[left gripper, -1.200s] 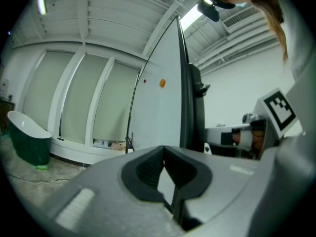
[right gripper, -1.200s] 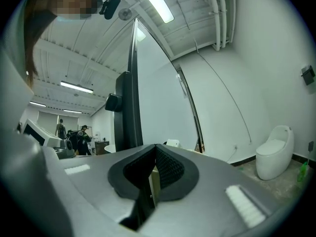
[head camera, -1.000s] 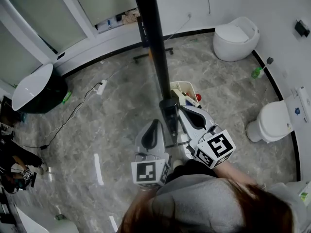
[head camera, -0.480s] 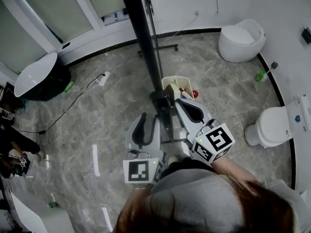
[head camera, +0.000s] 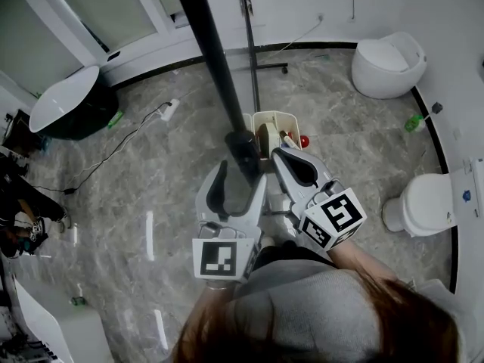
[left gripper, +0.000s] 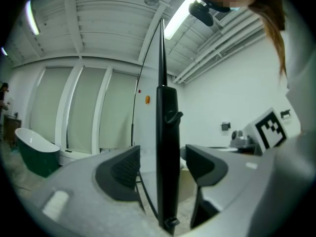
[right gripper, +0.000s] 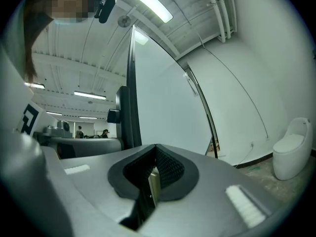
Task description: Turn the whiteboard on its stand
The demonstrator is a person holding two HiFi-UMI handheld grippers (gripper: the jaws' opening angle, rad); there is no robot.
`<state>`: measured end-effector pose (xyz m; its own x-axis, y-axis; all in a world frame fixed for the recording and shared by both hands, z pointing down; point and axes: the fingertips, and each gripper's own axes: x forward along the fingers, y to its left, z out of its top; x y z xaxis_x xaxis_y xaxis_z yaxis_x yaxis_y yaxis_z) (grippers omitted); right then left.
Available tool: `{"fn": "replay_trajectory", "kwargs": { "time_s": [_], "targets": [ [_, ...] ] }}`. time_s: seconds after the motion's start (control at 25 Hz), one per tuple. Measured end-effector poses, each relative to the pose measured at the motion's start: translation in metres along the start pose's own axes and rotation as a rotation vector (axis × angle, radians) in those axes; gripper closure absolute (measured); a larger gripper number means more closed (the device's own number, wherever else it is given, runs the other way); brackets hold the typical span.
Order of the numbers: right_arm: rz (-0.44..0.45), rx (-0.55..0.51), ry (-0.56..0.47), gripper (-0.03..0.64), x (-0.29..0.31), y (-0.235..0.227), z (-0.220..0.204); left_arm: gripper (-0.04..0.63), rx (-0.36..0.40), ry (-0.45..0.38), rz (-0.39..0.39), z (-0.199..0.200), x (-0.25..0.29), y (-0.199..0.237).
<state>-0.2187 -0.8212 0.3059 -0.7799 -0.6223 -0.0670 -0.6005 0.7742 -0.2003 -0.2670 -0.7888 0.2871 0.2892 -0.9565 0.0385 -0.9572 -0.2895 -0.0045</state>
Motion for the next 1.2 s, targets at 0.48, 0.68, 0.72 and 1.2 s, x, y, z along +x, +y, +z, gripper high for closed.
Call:
{"fn": "replay_trajectory", "kwargs": {
  "time_s": [0.48, 0.68, 0.72, 1.2],
  "targets": [
    [-0.033, 0.011, 0.010, 0.614, -0.024, -0.024, -0.007, 0.254, 0.035, -0.074, 0.157, 0.021, 0.055, 0.007],
    [-0.044, 0.004, 0.019, 0.614, -0.033, -0.032, -0.007, 0.285, 0.051, -0.114, 0.146, 0.032, 0.070, 0.010],
    [-0.043, 0.000, 0.021, 0.614, -0.034, -0.033, -0.007, 0.364, 0.078, -0.117, 0.137, 0.034, 0.072, 0.008],
    [0.003, -0.023, 0.066, 0.614, -0.052, -0.023, -0.027, 0.446, 0.131, -0.133, 0.192, 0.034, 0.076, 0.006]
  ]
}}
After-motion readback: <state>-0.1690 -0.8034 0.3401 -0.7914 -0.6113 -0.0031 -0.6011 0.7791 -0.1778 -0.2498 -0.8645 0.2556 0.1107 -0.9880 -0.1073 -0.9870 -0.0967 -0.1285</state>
